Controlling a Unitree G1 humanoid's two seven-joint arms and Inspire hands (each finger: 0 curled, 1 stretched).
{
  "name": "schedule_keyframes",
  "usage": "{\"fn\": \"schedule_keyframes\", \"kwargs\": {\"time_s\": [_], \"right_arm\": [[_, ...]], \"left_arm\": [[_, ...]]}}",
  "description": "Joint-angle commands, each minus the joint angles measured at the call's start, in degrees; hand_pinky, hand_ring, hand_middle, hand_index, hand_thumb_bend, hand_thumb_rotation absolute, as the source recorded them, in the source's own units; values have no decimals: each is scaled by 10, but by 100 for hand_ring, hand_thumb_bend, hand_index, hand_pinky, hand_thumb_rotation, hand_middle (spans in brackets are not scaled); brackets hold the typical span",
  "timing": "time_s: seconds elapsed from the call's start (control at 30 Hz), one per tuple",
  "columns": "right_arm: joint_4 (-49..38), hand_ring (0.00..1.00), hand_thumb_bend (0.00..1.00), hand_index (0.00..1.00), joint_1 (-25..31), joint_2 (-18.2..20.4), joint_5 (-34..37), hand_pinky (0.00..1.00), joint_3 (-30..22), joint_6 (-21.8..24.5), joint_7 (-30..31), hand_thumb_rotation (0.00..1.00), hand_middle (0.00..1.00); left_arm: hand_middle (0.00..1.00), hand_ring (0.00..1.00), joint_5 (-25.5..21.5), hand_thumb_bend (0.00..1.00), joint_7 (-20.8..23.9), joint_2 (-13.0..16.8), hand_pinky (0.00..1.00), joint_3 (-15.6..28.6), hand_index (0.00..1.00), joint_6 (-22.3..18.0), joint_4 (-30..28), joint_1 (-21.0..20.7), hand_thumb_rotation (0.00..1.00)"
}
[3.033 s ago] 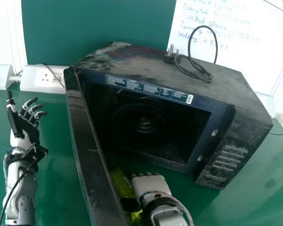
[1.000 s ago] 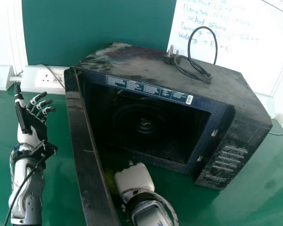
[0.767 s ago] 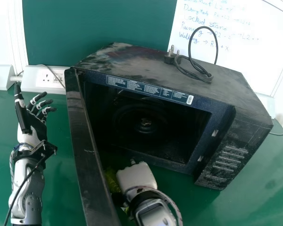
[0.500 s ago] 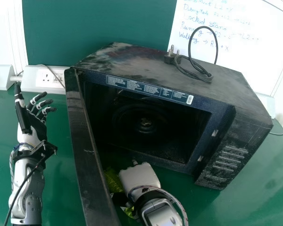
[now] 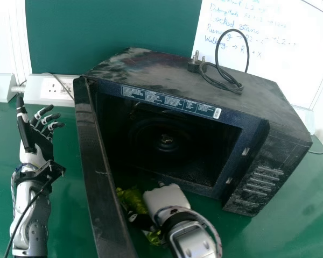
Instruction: Put biscuit inside oven
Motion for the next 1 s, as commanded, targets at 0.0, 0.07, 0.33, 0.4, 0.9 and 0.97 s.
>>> {"fn": "schedule_keyframes", "kwargs": {"time_s": [0.0,0.07,0.33,0.4,0.9,0.97], "right_arm": [[-13,19,57,69,-11,1,14,11,-14,8,-6,0,47],[-16,17,57,67,-13,2,20,10,-22,12,-7,0,47],[-13,14,57,74,-33,7,10,7,-36,30,3,0,47],[-14,14,57,73,-37,11,4,7,-39,38,3,0,47],[-44,14,56,72,-75,-2,28,7,-74,41,10,0,47],[-44,14,56,73,-77,2,33,7,-80,49,8,0,47]], "left_arm": [[39,30,2,52,-7,4,22,0,49,-3,0,-2,8],[39,30,1,52,-7,4,22,0,49,-3,1,-2,8],[39,30,-1,52,-6,2,22,2,49,-3,2,-2,8],[39,30,0,52,-7,3,22,2,49,-3,2,-1,8],[39,30,-2,52,-11,4,23,3,49,-4,5,-1,8],[39,30,-2,52,-11,4,23,3,49,-4,5,-1,8]]}}
